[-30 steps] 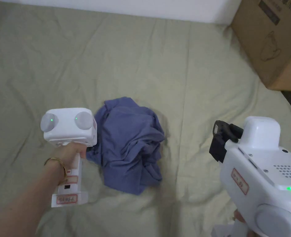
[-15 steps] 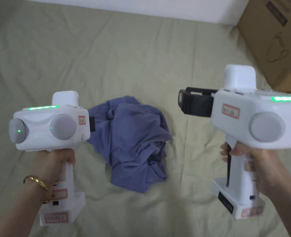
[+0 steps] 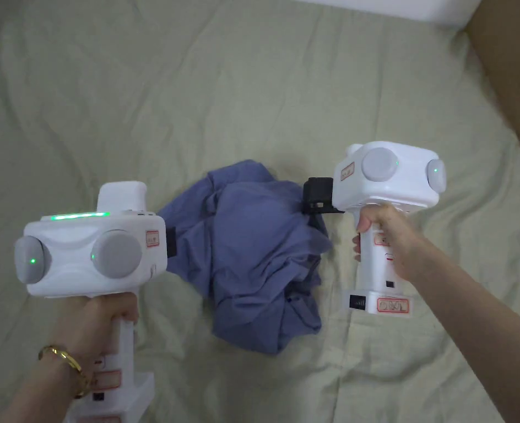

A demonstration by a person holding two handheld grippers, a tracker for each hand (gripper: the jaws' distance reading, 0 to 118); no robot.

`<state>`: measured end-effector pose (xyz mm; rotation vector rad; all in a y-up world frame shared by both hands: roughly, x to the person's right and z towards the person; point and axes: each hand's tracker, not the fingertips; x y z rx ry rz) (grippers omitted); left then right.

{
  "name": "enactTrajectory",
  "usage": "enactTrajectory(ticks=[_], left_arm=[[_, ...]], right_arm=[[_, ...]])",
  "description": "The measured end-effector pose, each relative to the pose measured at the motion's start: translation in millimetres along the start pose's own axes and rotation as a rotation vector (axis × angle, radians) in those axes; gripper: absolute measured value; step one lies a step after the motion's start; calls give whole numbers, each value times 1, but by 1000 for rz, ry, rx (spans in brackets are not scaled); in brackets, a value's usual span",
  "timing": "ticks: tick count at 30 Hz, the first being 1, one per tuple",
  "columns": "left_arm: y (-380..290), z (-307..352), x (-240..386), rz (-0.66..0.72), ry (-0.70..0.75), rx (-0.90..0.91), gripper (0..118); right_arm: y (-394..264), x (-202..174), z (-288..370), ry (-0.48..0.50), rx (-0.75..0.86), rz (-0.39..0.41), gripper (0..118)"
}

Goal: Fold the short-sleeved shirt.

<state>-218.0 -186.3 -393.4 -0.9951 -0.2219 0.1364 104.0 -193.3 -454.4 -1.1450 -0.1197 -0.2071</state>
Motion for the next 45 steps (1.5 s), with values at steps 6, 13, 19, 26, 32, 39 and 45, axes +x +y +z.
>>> enactTrajectory(ticks=[6, 13, 19, 26, 32, 39, 45], left_arm=[[-7, -18, -7, 5, 7, -53, 4], [-2, -7, -17, 109, -52, -32, 4], [32, 51, -29, 185, -96, 114, 4], [71, 156, -25, 214, -224, 330, 4], [108, 265, 7, 120, -315, 569, 4], [174, 356, 37, -26, -269, 755, 4], [228, 380, 60, -103, -139, 819, 4]], right_arm=[[-5, 0, -26, 230, -103, -30, 24], [-1, 16, 47, 267, -8, 18, 7], [-17, 47, 168, 262, 168, 75, 5], [-48, 73, 294, 324, 362, 66, 5], [-62, 58, 402, 246, 636, 150, 2], [-25, 35, 483, 130, 799, 109, 2], [30, 2, 505, -5, 886, 115, 2]])
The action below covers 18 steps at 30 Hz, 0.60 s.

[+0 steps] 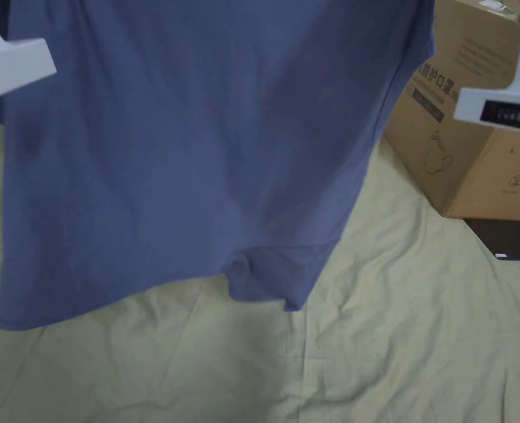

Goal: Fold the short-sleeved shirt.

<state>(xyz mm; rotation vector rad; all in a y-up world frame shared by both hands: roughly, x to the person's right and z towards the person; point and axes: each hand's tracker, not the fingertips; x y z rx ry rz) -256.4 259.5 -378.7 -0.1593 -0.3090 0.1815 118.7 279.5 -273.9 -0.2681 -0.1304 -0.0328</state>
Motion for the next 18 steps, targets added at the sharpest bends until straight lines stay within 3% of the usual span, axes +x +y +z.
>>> enactTrajectory(ticks=[4, 14, 18], left_arm=[[12, -27, 1, -66, 82, 45, 4], [20, -108, 6, -118, 224, 125, 4], [15, -137, 9, -165, 263, 141, 4]], right_arm=[[28, -16, -28, -19, 17, 12, 2], [58, -58, -97, -165, 201, 187, 2], [60, -59, -122, -165, 216, 158, 2]])
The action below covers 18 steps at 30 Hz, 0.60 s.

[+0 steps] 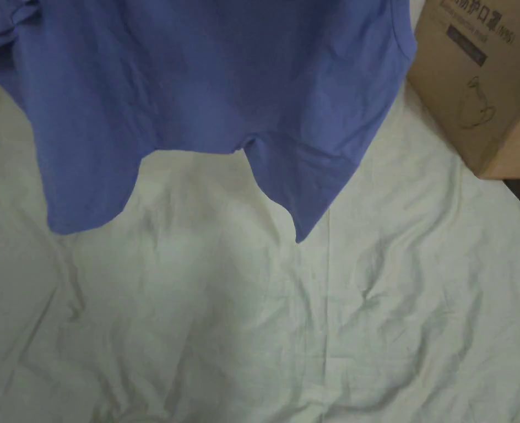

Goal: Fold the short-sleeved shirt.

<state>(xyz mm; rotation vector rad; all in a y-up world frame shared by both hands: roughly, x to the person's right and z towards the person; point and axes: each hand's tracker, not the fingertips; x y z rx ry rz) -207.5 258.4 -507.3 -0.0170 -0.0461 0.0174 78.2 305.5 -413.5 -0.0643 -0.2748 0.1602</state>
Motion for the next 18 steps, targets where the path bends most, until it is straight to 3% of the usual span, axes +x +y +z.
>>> enactTrajectory(ticks=[5, 7, 13, 18], left_arm=[[-15, -13, 8, 8, -13, -4, 4], [-26, -12, 11, -17, -11, -7, 4], [-68, 16, 8, -42, -32, -64, 4], [-134, 71, -4, -8, -76, -123, 4]], right_arm=[[2, 1, 0, -4, 9, -55, 2], [-20, 15, -19, 2, 14, -49, 2], [-68, 16, 11, 36, 4, 1, 2], [-126, 34, 38, 143, -127, -147, 1]])
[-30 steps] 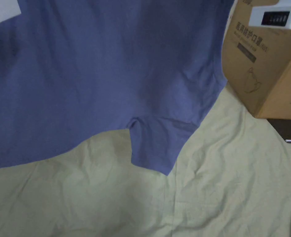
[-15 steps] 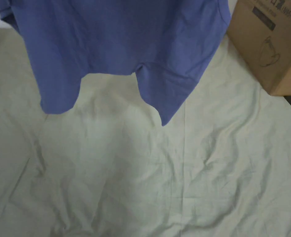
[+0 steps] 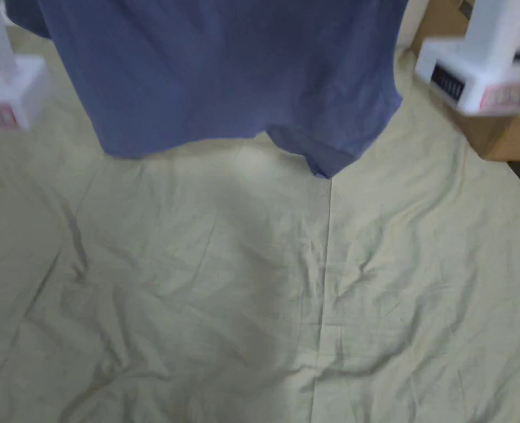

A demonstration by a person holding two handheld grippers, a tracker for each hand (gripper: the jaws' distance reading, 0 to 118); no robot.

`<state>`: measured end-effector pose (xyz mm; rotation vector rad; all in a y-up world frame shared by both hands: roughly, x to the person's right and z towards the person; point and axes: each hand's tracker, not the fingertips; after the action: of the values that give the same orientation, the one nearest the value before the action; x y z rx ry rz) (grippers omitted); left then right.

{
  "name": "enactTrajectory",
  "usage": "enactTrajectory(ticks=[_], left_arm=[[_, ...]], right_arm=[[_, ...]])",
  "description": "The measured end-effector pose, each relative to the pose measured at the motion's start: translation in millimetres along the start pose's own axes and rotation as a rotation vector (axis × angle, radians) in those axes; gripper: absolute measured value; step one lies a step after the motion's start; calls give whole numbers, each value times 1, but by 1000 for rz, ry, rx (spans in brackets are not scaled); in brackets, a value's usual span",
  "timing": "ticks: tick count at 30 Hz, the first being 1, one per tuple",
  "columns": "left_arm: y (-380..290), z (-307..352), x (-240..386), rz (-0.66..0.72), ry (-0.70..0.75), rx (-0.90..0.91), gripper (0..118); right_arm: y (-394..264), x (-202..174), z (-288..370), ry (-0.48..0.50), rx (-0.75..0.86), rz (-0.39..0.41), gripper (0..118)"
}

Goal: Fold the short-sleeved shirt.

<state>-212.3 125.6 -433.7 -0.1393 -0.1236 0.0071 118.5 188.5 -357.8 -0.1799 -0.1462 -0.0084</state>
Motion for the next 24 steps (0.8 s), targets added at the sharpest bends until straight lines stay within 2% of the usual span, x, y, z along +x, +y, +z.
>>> enactTrajectory(ticks=[2, 6, 13, 16, 18, 21, 22, 23, 24], left_arm=[[-40, 21, -4, -18, -18, -66, 4], [-131, 64, -15, -39, -29, -185, 4], [-276, 136, -34, 90, -40, -536, 4], [-318, 153, -41, 150, -20, -668, 4], [-334, 164, -43, 163, 0, -713, 4], [-347, 170, -44, 172, 25, -816, 4], [-351, 170, -45, 174, 38, -870, 8], [-354, 171, -45, 192, 44, -893, 26], [-354, 172, -48, 201, 51, -915, 53]], right_arm=[[-36, 10, 13, 32, -76, -57, 1], [-122, 24, 46, 91, -221, -61, 1], [-277, 15, 125, 120, -522, -93, 1], [-325, 15, 147, 121, -628, -143, 1], [-351, 15, 159, 115, -693, -137, 1], [-381, 15, 171, 126, -793, -187, 2], [-390, 15, 173, 118, -812, -197, 2], [-396, 15, 174, 108, -811, -199, 7], [-400, 15, 176, 95, -824, -197, 22]])
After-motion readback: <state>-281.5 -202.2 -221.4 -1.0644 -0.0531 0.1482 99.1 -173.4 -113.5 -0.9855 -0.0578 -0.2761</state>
